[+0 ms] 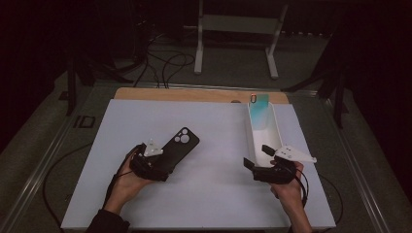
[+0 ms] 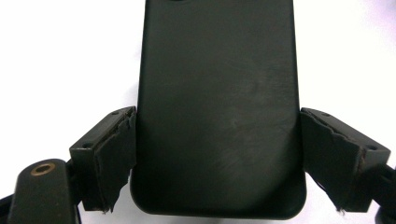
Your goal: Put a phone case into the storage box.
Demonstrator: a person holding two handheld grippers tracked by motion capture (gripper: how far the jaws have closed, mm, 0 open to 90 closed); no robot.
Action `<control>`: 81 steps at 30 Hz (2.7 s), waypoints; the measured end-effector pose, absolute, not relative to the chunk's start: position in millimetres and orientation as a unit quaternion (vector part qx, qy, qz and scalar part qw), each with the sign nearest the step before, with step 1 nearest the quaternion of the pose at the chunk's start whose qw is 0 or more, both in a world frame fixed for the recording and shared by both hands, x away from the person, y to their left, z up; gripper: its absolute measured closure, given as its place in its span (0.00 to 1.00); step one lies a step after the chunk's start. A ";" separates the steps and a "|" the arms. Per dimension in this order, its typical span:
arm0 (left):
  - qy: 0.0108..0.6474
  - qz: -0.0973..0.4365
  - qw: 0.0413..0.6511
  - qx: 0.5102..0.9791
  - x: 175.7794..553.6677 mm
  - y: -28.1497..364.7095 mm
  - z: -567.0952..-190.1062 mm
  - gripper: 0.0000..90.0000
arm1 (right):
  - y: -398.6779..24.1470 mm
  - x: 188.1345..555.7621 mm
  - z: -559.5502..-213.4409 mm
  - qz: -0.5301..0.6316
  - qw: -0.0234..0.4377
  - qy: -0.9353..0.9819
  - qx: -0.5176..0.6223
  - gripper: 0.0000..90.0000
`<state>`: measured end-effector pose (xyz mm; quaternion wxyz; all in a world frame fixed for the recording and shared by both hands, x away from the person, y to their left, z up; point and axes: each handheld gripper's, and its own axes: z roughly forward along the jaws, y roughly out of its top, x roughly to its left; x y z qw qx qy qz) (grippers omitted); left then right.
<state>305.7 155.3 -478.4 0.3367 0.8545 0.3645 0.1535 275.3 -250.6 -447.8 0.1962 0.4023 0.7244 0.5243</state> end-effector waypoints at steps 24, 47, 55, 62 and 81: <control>0.318 0.218 0.437 0.812 296.1 128.4 -439.8 0.17 | -212.2 307.4 -408.8 0.557 0.123 0.731 0.375 0.11; 0.263 0.202 0.470 0.818 290.5 92.7 -434.2 0.17 | -162.2 330.7 -406.7 0.561 0.018 0.742 0.368 0.54; 0.264 0.199 0.475 0.815 289.8 88.4 -434.5 0.17 | -155.5 330.5 -407.7 0.560 0.003 0.740 0.373 0.70; 0.263 0.195 0.476 0.816 289.7 84.9 -436.2 0.17 | -154.8 329.8 -406.2 0.580 -0.019 0.725 0.370 0.87; 0.266 0.198 0.461 0.823 288.3 78.9 -440.4 0.16 | -144.7 326.3 -407.0 0.577 -0.007 0.738 0.350 0.91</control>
